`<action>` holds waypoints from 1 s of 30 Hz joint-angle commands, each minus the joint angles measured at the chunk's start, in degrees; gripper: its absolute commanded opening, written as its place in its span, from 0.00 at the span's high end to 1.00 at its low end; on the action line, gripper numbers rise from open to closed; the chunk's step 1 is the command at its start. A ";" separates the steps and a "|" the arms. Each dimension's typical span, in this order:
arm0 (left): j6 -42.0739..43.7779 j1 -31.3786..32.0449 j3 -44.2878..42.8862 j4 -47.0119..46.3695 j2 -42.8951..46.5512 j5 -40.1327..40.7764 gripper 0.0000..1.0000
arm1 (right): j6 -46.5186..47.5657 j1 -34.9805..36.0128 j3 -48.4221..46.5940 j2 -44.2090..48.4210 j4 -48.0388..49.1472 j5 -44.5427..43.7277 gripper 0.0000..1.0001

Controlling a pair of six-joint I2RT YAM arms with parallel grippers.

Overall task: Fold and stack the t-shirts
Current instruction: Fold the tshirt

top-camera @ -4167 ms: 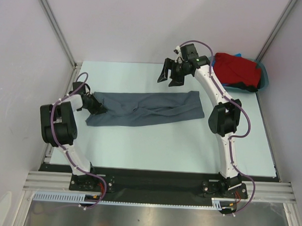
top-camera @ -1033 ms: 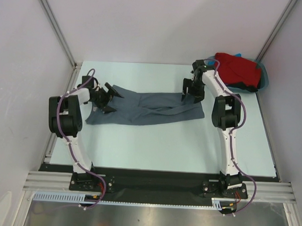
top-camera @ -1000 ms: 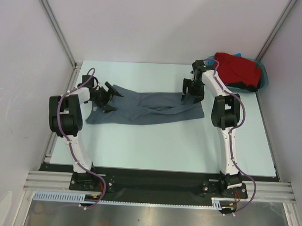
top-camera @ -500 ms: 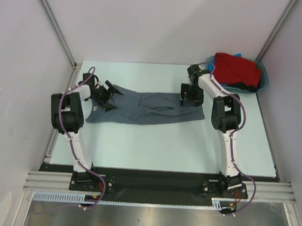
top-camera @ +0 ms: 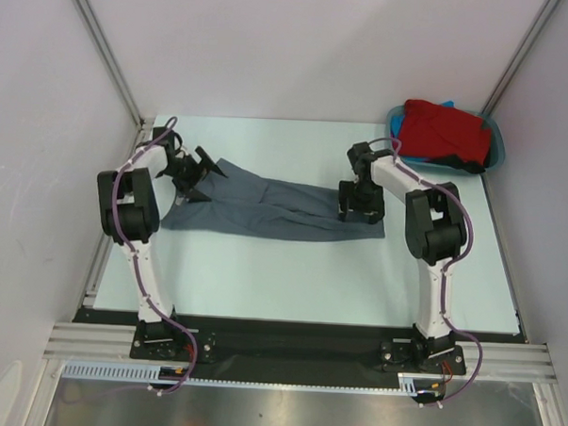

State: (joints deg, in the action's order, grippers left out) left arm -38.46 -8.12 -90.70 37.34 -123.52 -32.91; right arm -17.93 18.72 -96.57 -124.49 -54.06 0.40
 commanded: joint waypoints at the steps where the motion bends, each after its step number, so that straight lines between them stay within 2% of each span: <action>1: 6.90 -1.11 -9.30 7.99 -5.22 5.66 0.00 | -1.58 3.16 7.18 -0.33 -10.01 4.42 0.18; 5: 7.43 -0.93 -17.83 9.94 -9.88 3.82 0.00 | -1.31 7.46 12.19 3.02 -11.24 7.15 0.18; 9: 7.96 0.38 -28.36 13.36 -16.03 1.01 0.00 | -1.49 12.56 13.17 4.86 -13.43 8.03 0.17; 13: 7.18 2.67 -32.26 12.94 -19.99 -1.54 0.00 | -1.05 17.13 12.12 5.48 -15.72 9.96 0.17; 17: 6.91 5.91 -38.48 13.81 -24.21 -2.60 0.00 | 0.26 22.22 8.87 5.48 -19.93 12.07 0.17; 20: 5.06 9.42 -40.87 11.44 -27.46 -6.72 0.00 | 1.76 24.78 4.92 5.22 -22.92 12.69 0.16; 24: 3.22 14.87 -48.85 10.03 -31.59 -10.85 0.00 | 2.91 28.29 0.17 3.90 -25.82 13.31 0.16; 30: 0.93 19.27 -48.52 5.11 -32.57 -16.13 0.00 | 1.24 28.30 -7.48 4.25 -26.96 8.23 0.15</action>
State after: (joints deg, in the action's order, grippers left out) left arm -35.77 7.03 -139.11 45.36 -153.47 -44.56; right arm -16.45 47.55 -99.66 -120.42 -75.66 11.97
